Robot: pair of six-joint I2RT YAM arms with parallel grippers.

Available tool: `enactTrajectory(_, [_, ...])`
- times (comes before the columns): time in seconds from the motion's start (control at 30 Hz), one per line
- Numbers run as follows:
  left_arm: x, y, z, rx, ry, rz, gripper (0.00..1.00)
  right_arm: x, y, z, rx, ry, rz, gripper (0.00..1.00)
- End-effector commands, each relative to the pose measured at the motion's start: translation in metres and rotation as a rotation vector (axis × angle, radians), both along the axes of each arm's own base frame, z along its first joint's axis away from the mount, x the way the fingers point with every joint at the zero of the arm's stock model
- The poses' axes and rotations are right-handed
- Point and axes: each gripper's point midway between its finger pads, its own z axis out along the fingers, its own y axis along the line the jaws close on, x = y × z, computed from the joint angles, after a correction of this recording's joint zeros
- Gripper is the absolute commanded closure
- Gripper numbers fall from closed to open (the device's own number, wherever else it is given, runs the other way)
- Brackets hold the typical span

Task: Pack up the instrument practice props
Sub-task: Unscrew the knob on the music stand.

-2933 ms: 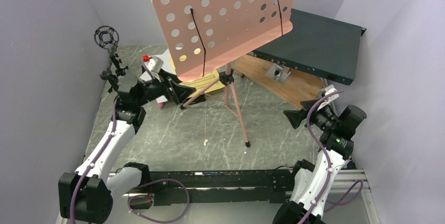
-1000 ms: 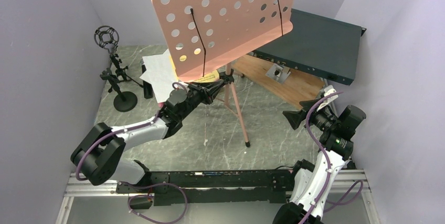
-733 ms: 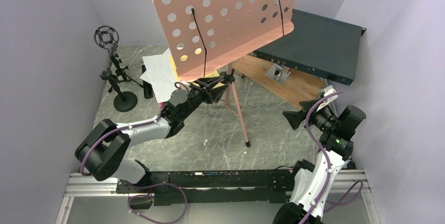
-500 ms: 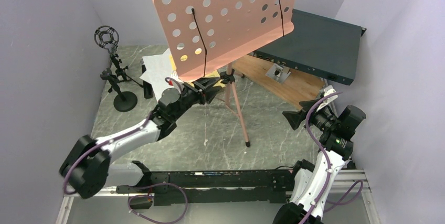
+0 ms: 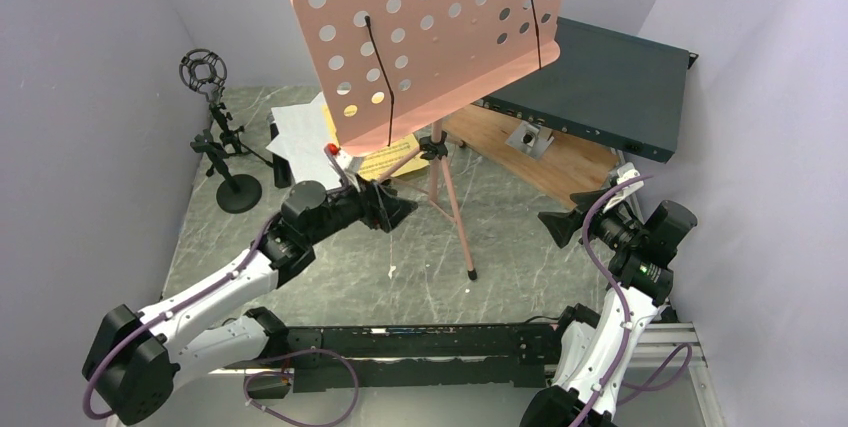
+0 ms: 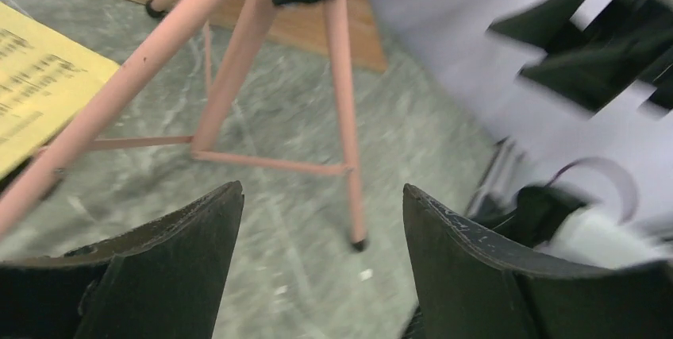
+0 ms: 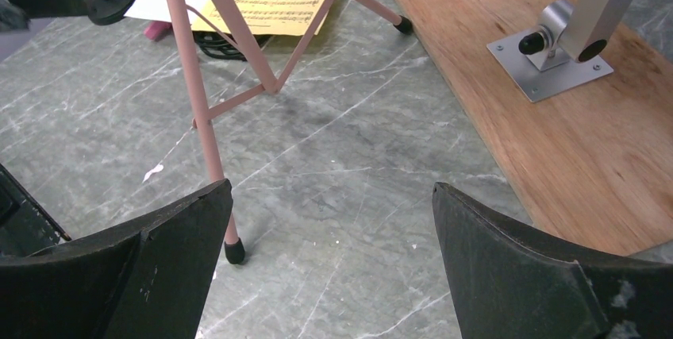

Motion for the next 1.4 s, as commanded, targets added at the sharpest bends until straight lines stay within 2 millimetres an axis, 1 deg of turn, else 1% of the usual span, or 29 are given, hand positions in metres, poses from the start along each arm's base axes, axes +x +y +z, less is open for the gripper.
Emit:
enactTrajectory(0.0, [0.005,0.003,0.0,0.249,-0.474,-0.09,0.21,-0.001,0.003,0.004,-0.021,-0.037,0.029,0.0])
enactTrajectory(0.07, [0.011,0.005,-0.001,0.335,-0.612,-0.089,0.21,0.0,0.003,0.004,-0.022,-0.037,0.027,0.0])
enactTrajectory(0.17, [0.025,0.009,0.001,0.439,-0.749,-0.053,0.21,0.0,0.003,0.004,-0.022,-0.037,0.026,0.0])
enactTrajectory(0.3, [0.042,0.012,0.013,0.479,-0.886,0.033,0.2,-0.001,0.003,0.004,-0.023,-0.039,0.027,0.0])
enactTrajectory(0.33, [0.046,0.011,0.017,0.479,-0.902,0.046,0.21,-0.001,0.003,0.004,-0.022,-0.038,0.027,0.0])
enactTrajectory(0.47, [0.058,0.0,0.027,0.477,-0.933,0.06,0.32,-0.001,0.003,0.004,-0.024,-0.04,0.028,0.01])
enactTrajectory(0.57, [0.064,-0.007,0.036,0.458,-0.956,0.073,0.36,-0.001,0.003,0.004,-0.024,-0.042,0.029,0.0])
enactTrajectory(0.73, [0.069,-0.019,0.042,0.434,-0.971,0.067,0.41,-0.001,0.003,0.004,-0.022,-0.041,0.031,0.0])
enactTrajectory(0.87, [0.069,-0.026,0.049,0.406,-0.989,0.066,0.43,-0.001,0.004,0.004,-0.023,-0.043,0.033,0.0])
enactTrajectory(1.1, [0.072,-0.037,0.05,0.407,-1.0,0.055,0.47,-0.001,0.004,0.004,-0.023,-0.042,0.032,0.0])
enactTrajectory(1.27, [0.072,-0.042,0.053,0.404,-1.003,0.059,0.54,-0.002,0.004,0.005,-0.023,-0.045,0.036,0.0])
enactTrajectory(1.37, [0.073,-0.044,0.051,0.405,-0.996,0.066,0.58,-0.002,0.005,0.004,-0.022,-0.043,0.036,0.0])
